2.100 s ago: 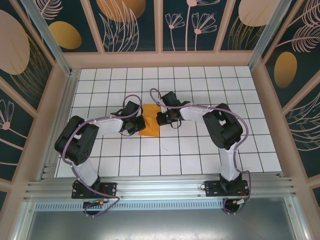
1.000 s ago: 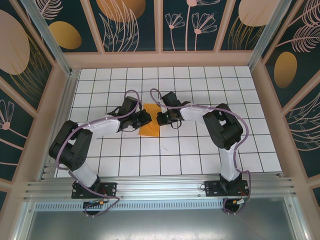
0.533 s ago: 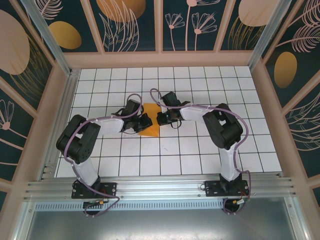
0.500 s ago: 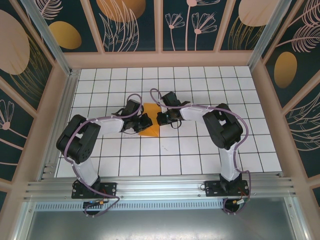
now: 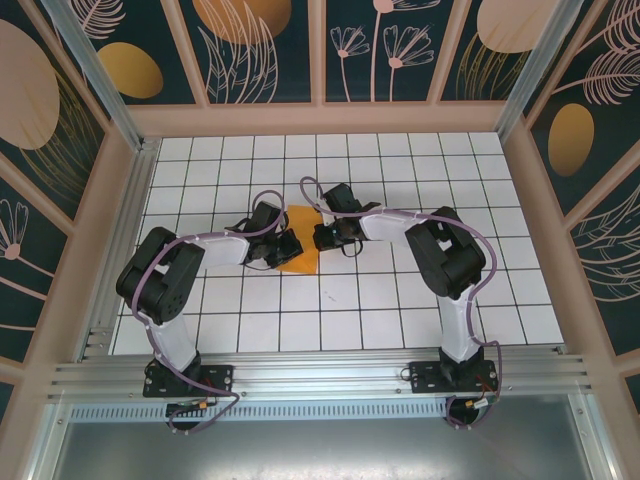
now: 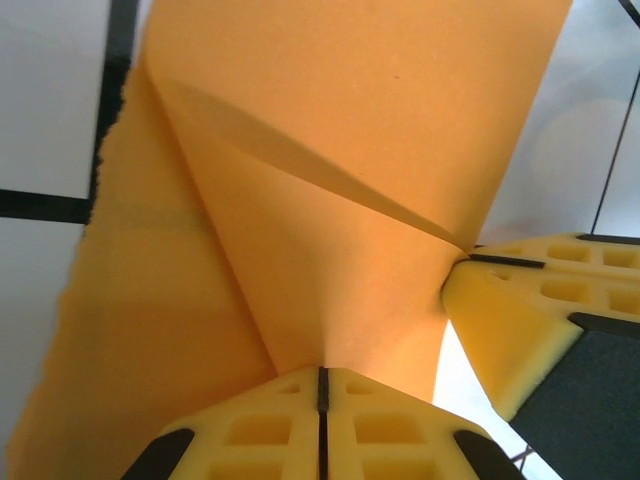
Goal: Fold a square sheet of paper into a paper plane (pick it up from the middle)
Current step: Fold the triangle a second time at the center of the table.
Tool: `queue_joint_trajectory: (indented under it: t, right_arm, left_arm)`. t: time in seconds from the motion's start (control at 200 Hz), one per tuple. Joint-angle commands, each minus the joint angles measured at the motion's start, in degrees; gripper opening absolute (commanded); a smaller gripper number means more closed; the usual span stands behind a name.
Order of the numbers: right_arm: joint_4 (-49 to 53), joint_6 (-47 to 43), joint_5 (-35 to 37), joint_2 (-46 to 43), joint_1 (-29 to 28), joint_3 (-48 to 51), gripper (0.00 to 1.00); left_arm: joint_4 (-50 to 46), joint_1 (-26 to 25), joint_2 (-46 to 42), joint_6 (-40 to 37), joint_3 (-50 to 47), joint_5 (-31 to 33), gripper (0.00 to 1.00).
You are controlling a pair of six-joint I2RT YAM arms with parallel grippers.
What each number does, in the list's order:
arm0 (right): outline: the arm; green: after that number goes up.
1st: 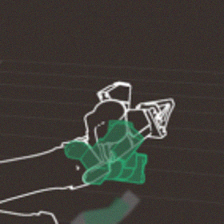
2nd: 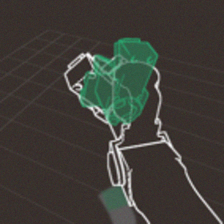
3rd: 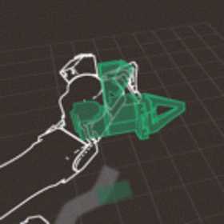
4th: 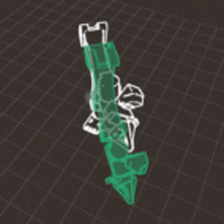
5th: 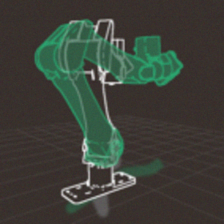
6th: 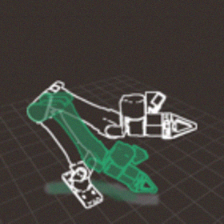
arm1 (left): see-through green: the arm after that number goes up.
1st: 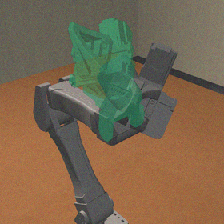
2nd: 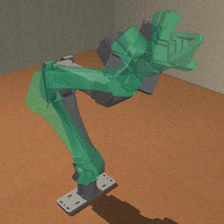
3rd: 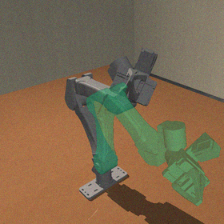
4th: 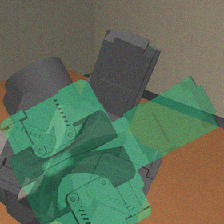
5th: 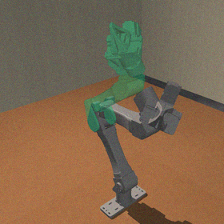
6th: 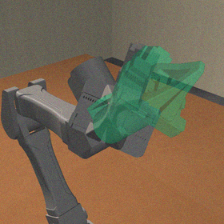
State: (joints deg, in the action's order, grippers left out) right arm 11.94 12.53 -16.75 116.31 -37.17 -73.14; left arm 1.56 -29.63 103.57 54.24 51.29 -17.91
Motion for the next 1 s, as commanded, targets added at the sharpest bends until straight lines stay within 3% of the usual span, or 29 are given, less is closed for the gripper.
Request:
queue_joint_trajectory:
  t: [0.0, 0.39, 0.701, 0.786, 0.996]
  right_arm:
    - [2.7, 0.5, 1.4, 3.6, 0.2, -0.3, 0.0]
    - [2.7, 1.8, -0.1, 2.9, 0.2, -3.0, 0.04]
    - [-0.2, 6.9, -0.4, -6.0, 0.6, -1.1, 0.22]
    - [-0.8, 8.0, 0.0, -8.2, 0.5, 1.6, 0.21]
    - [-0.1, 9.3, -4.0, -10.6, -2.0, 5.4, 0.06]
  left_arm:
    - [-2.4, 0.0, 1.1, 0.9, 0.0, 1.6, 0.09]
    - [-5.7, 0.0, 2.8, 1.1, 0.8, 3.0, 0.09]
    - [-11.2, 0.0, 3.9, 0.4, 2.3, 6.7, 0.07]
    - [-12.3, -0.2, 4.5, 0.4, 2.8, 7.3, 0.07]
    - [-15.2, -0.7, 5.6, 0.8, 4.2, 9.1, 0.06]
